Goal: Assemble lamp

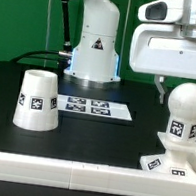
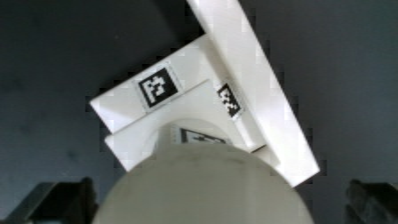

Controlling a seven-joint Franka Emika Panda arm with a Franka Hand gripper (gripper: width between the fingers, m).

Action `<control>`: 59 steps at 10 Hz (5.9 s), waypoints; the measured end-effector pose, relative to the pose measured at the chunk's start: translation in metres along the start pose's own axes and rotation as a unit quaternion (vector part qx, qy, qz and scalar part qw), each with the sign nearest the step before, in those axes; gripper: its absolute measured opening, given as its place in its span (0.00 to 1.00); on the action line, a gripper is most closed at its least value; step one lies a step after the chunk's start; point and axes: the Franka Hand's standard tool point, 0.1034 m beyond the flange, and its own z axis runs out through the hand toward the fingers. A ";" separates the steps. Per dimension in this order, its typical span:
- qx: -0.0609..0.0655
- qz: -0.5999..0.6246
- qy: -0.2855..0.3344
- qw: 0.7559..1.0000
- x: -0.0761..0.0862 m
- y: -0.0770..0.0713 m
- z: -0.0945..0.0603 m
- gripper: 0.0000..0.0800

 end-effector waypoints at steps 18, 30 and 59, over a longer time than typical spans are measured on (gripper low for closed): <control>-0.077 -0.739 -0.033 0.668 0.007 0.000 0.004 0.87; -0.083 -0.623 -0.020 0.777 0.009 0.004 0.003 0.72; 0.004 0.445 0.026 0.895 0.011 0.008 0.003 0.72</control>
Offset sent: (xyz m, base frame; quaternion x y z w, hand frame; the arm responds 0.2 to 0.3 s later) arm 0.0076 -0.0154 0.0021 -0.0423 0.0320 -0.3004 0.9523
